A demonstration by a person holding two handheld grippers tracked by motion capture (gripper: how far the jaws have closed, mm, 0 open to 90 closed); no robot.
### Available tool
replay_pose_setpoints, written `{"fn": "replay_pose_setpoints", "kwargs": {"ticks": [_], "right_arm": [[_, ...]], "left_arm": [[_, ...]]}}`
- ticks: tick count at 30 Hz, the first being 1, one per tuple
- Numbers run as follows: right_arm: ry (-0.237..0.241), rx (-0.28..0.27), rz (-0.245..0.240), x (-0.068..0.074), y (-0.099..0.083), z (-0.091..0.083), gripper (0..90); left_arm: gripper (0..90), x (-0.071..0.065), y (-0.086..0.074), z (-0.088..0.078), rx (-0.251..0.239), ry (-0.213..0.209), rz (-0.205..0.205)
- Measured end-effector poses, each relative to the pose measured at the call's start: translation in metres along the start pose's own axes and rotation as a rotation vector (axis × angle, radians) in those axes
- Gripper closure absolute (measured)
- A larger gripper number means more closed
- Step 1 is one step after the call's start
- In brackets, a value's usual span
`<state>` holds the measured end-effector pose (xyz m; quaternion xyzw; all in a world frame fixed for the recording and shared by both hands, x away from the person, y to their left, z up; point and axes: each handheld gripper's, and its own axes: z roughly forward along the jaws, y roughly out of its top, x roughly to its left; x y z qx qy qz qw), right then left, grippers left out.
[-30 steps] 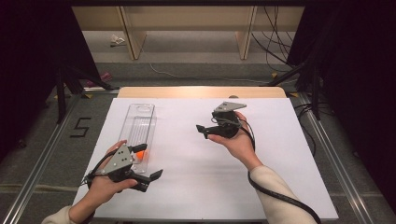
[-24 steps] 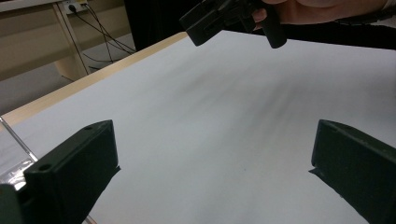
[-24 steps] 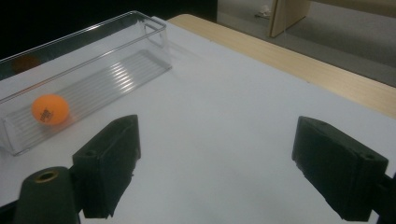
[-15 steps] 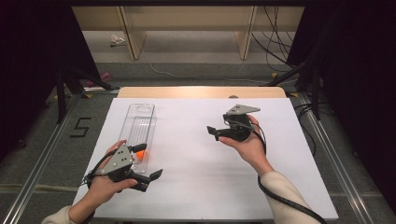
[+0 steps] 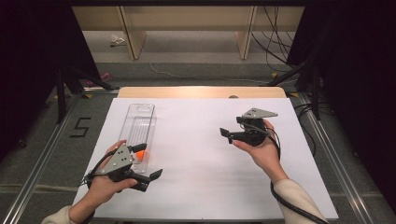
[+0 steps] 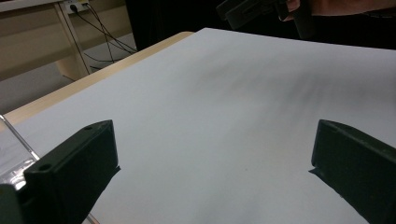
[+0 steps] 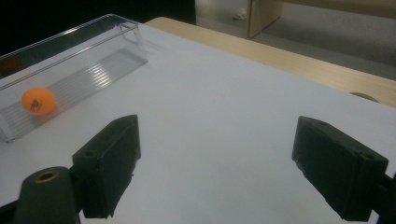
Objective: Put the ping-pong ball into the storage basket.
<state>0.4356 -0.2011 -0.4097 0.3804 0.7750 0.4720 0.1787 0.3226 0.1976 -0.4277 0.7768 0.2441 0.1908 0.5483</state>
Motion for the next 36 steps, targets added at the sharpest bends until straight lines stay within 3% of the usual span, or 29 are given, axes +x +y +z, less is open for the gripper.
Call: {"fn": "replay_pose_setpoints", "kwargs": {"ticks": [18, 36], "right_arm": [[-0.045, -0.016, 0.031, -0.012, -0.017, -0.031, 16.3], [-0.066, -0.015, 0.053, -0.014, -0.035, -0.056, 16.3]], "left_arm": [[0.0, 0.001, 0.000, -0.001, 0.000, 0.005, -0.001], [0.0, 0.002, 0.000, -0.001, 0.000, 0.007, -0.003]]}}
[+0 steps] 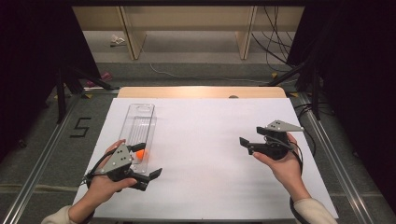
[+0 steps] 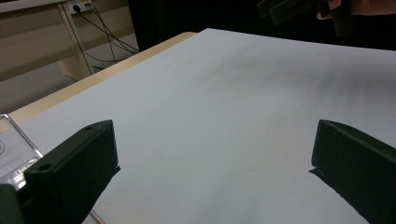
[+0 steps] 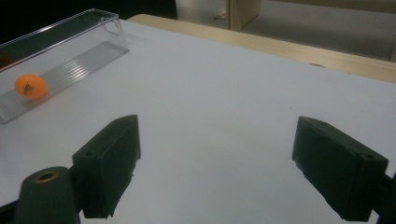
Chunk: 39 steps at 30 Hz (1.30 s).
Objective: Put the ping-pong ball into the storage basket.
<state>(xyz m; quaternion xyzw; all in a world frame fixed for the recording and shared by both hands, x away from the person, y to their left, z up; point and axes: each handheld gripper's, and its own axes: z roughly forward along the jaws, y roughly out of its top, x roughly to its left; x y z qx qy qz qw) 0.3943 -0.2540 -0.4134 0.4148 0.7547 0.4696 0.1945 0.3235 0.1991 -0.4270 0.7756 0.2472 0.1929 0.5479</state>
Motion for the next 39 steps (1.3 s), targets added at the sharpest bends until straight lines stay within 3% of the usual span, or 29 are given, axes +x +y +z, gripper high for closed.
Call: {"fn": "replay_pose_setpoints", "kwargs": {"ticks": [20, 39], "right_arm": [[-0.016, 0.018, 0.019, -0.002, -0.018, -0.019, 16.3], [-0.011, 0.011, 0.020, -0.004, -0.023, -0.020, 16.3]], "left_arm": [[0.0, 0.000, 0.000, 0.000, -0.003, 0.003, -0.004], [0.0, 0.001, -0.001, 0.001, 0.003, -0.002, -0.005]]}}
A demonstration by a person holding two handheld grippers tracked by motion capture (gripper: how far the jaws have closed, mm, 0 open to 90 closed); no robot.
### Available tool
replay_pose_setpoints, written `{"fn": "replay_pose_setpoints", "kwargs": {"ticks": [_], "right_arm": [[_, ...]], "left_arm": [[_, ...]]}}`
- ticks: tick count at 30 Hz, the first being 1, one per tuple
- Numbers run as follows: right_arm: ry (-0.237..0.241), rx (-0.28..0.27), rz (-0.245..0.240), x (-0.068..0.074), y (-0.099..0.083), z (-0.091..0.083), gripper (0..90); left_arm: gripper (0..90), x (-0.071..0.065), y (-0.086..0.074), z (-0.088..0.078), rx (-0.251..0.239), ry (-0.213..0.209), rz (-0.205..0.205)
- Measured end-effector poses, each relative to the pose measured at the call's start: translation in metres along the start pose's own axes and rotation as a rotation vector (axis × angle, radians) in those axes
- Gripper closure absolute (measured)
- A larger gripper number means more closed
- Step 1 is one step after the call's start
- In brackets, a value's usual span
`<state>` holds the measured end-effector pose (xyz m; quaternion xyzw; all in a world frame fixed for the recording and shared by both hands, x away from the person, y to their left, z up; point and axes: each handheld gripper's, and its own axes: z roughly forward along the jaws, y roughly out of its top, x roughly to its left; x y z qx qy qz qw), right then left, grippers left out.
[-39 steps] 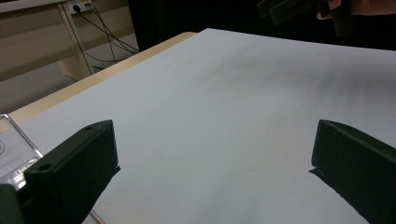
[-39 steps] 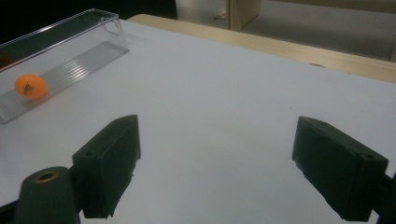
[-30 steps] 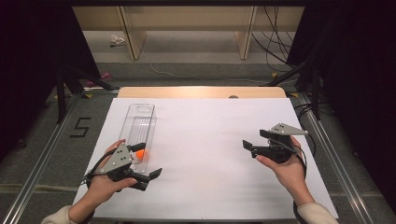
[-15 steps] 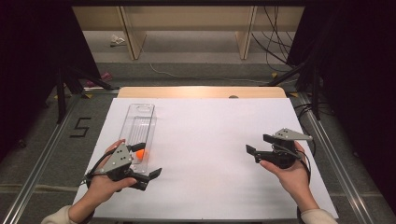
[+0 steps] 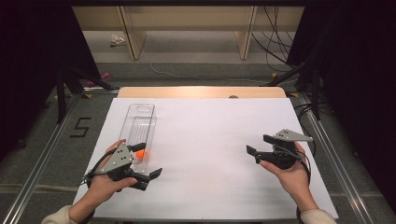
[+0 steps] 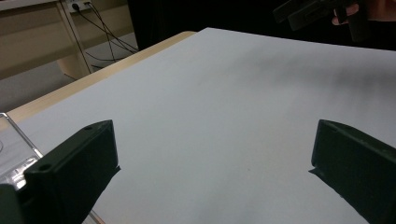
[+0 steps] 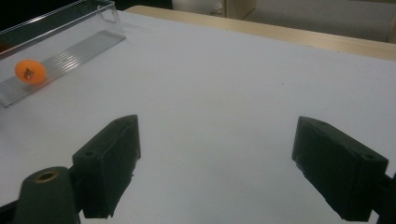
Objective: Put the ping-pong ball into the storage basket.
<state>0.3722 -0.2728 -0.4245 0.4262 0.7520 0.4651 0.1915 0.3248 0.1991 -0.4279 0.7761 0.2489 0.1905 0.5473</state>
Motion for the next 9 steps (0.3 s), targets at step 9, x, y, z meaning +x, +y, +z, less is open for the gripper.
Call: {"fn": "replay_pose_setpoints", "kwargs": {"ticks": [9], "right_arm": [[0.001, -0.001, 0.001, -0.0011, -0.0007, 0.0003, 16.3]], "left_arm": [[0.0, 0.0001, 0.0002, 0.0004, 0.001, -0.003, 0.001]]}}
